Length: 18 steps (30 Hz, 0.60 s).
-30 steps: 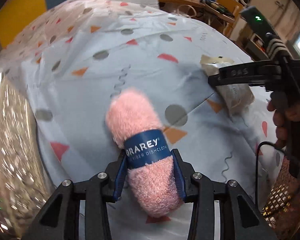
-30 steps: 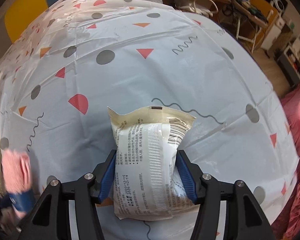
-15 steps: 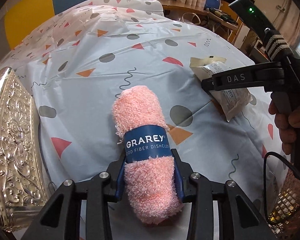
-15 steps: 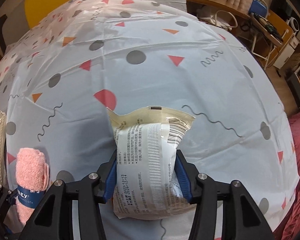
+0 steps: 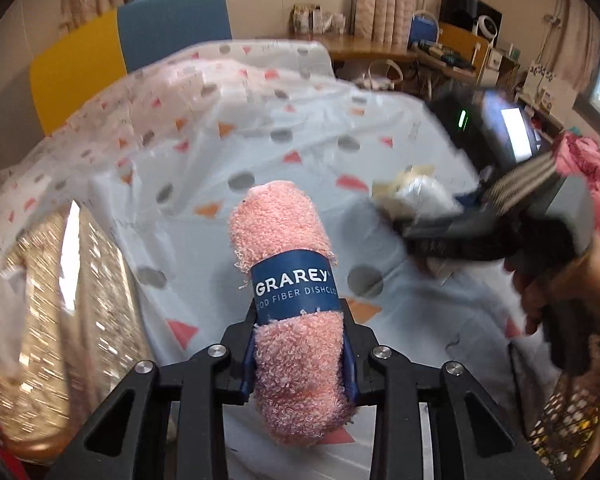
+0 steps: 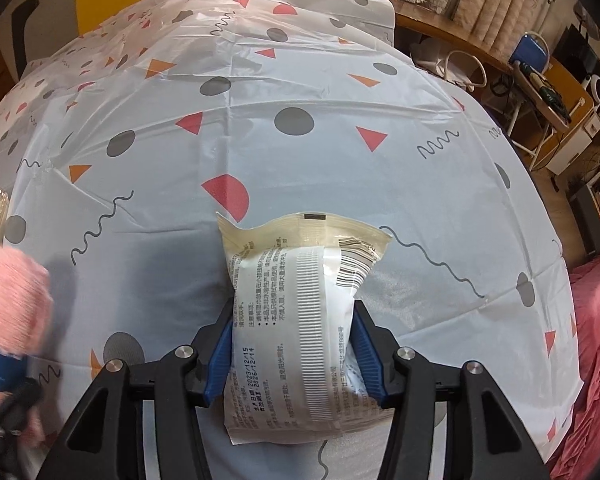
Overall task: Organize soft objects
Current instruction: 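Carry the pink dishcloth roll into the gold tray with the left gripper and release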
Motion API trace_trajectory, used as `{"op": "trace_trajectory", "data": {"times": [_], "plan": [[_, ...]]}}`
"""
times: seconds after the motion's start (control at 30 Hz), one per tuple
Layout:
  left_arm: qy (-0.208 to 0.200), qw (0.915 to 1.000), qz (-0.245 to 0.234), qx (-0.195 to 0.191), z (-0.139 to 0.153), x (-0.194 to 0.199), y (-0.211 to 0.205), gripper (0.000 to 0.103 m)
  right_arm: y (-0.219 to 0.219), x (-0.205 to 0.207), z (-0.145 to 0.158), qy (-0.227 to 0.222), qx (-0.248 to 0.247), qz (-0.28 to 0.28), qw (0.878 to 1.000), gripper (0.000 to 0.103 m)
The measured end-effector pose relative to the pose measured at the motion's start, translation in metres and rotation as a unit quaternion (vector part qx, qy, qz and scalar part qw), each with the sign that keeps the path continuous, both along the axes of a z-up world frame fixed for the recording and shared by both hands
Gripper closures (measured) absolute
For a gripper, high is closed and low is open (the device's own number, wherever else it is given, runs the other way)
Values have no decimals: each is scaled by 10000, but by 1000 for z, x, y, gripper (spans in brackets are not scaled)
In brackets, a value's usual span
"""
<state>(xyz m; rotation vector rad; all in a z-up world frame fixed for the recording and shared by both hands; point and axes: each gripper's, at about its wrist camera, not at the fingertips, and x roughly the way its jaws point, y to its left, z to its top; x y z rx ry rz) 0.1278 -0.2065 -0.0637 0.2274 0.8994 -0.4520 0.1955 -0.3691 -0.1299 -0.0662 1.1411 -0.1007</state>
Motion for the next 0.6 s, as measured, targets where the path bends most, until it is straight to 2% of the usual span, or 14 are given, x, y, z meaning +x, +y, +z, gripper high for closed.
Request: {"op": "trace_trajectory", "data": {"times": [0.13, 0.3, 0.43, 0.6], "plan": [[-481, 9984, 181, -246, 44, -1, 14, 69, 8, -7, 4, -72, -177, 122, 9997, 49], [-983, 9928, 499, -461, 85, -5, 46, 69, 14, -12, 6, -88, -205, 131, 9997, 49], [-1216, 9881, 744, -580, 103, -10, 75, 69, 11, -10, 6, -69, -163, 99, 9998, 49], [-1306, 9824, 1096, -757, 116, -17, 117, 68, 4, -3, 4, -63, -159, 108, 9998, 49]]}}
